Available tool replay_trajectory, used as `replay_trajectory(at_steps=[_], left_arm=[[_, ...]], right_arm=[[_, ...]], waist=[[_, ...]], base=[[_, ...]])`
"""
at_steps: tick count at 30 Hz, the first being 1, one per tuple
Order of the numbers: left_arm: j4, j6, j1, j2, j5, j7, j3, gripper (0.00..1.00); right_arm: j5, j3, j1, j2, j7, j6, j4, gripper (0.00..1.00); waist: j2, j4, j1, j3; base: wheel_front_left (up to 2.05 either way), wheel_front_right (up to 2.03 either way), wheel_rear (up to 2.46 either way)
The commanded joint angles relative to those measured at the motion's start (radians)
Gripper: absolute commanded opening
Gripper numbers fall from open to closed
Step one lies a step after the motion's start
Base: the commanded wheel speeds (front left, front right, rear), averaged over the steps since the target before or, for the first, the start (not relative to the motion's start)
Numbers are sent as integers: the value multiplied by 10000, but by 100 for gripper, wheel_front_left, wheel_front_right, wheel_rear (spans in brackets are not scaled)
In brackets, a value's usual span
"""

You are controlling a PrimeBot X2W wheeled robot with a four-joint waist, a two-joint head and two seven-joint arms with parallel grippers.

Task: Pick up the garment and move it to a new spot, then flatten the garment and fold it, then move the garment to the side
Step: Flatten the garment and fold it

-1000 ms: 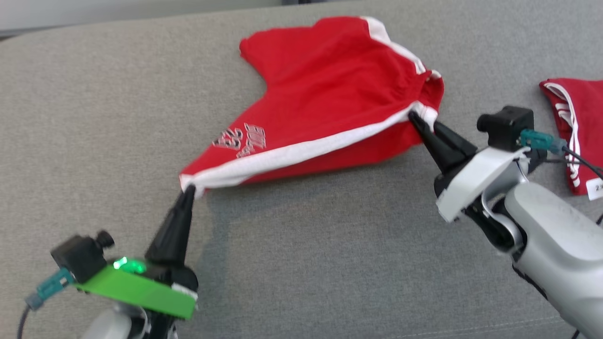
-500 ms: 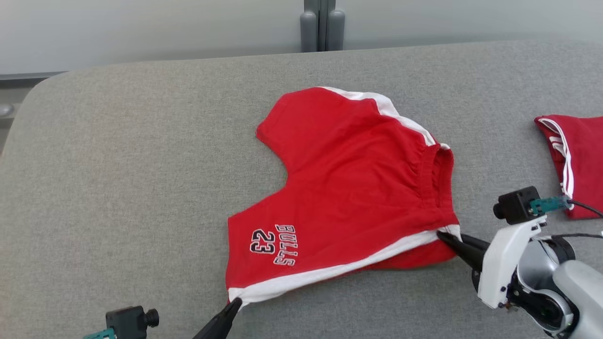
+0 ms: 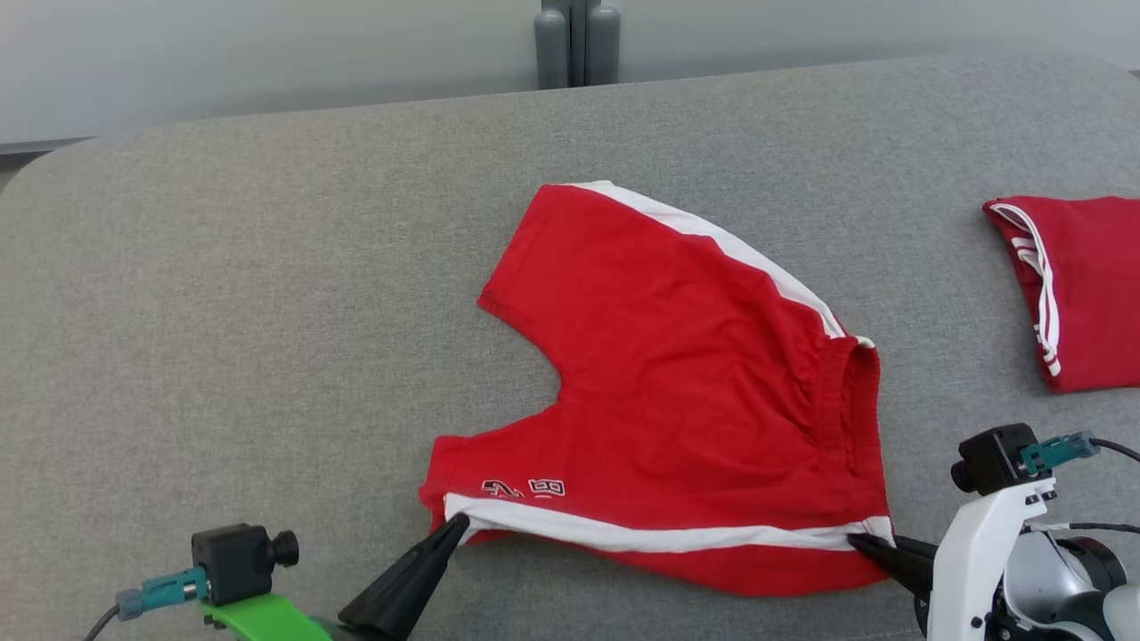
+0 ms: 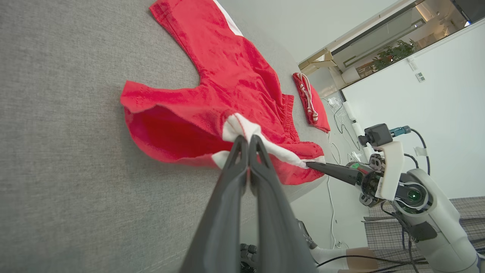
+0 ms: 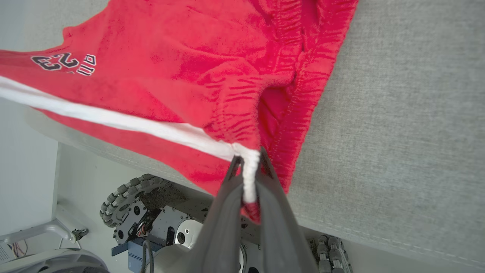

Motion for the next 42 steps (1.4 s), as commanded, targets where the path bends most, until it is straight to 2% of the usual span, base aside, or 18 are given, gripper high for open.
replay_trajectory(at_steps=[1, 6, 11, 19, 24, 34, 42], left_arm=[[-3, -98, -375, -79, 167, 5, 32, 0], [452, -287, -1553, -539, 898, -306, 64, 0], [1718, -475, -3360, -1030, 1715, -603, 142, 0], [4305, -619, -6292, -1891, 2642, -940, 158, 0], [5597, -670, -7760, -2226, 2817, -1053, 32, 0], [7540, -697, -9586, -2659, 2845, -1225, -266, 0], [8970, -701, -10594, -2914, 3158, -1197, -735, 0]], right_arm=[[-262, -200, 158, 269, 86, -4, -330, 0], [-816, -493, -286, 973, -452, -4, -1341, 0], [-858, -343, -1070, 1388, -1367, -4, -1508, 0], [-998, -135, -2706, 2070, -3031, -4, -429, 0], [-1125, -12, -3454, 2396, -4057, -4, 269, 0], [-1143, 167, -4242, 2958, -5655, -4, 1204, 0], [-1311, 236, -4616, 3226, -6368, -4, 1833, 0]], waist=[[0, -156, 1, 149], [0, -309, 1, 378], [0, -484, 1, 803], [0, -1001, 1, 1823], [0, -1369, 1, 2405], [0, -1825, 1, 3249], [0, -2002, 1, 3611]], base=[[0, 0, 0], [0, 0, 0], [0, 0, 0], [0, 0, 0], [0, 0, 0], [0, 0, 0], [0, 0, 0]])
